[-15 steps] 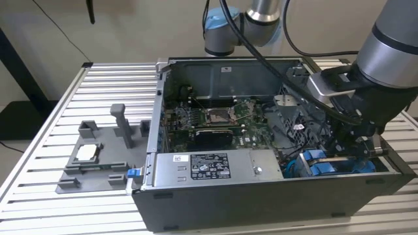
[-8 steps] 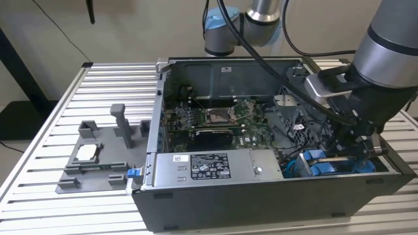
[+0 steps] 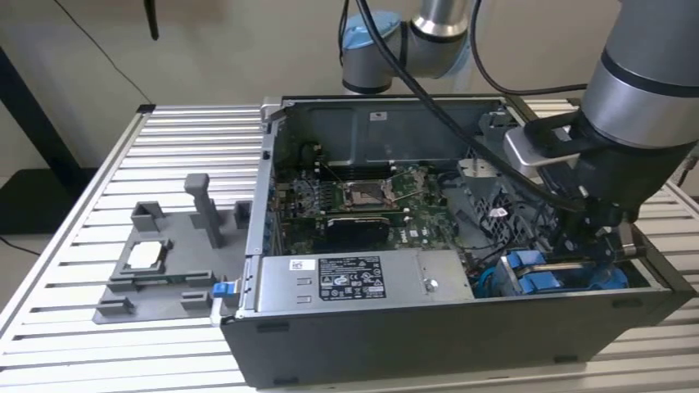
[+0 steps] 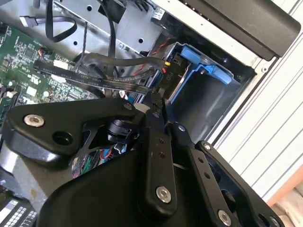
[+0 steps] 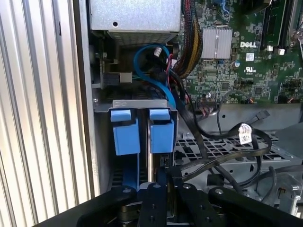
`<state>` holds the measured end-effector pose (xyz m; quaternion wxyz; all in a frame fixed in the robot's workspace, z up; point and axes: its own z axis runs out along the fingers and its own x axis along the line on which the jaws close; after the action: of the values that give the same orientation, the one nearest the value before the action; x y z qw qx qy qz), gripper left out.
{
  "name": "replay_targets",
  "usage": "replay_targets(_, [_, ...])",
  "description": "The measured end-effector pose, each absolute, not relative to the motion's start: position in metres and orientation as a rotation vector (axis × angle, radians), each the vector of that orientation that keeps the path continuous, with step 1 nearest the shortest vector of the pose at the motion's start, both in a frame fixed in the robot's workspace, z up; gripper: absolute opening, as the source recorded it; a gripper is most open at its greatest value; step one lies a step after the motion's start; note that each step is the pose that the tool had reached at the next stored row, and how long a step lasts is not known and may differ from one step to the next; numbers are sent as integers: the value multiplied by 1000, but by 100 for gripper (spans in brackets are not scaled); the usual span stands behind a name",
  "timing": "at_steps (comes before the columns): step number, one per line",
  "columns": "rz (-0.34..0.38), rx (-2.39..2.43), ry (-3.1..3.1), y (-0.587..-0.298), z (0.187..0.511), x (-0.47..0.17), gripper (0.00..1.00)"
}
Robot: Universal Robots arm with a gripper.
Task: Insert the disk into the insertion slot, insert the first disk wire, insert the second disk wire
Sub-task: 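Insert the second disk wire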
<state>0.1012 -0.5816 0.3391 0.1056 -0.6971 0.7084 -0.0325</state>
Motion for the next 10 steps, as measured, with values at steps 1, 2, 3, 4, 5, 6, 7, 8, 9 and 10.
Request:
replay_targets(1, [-98,-2052,2087,-582,339,101,16])
replay_targets(2, [-98,-2052,2087,-582,339,101,16])
replay_targets(3, [-97,-2050,2088,-582,341,100,16])
replay_targets(4, [-94,-2047,2089,-582,343,99,16])
replay_targets(5, [-90,-2043,2089,-582,345,98,16])
replay_targets(6, [-86,-2039,2088,-582,347,96,16])
replay_targets(7, [-80,-2035,2088,-582,348,95,16])
replay_targets(8, [-74,-2031,2086,-582,350,94,16])
replay_targets(9, [-70,-2028,2085,-581,351,93,16])
replay_targets(10, [-65,-2026,2083,-581,353,92,16])
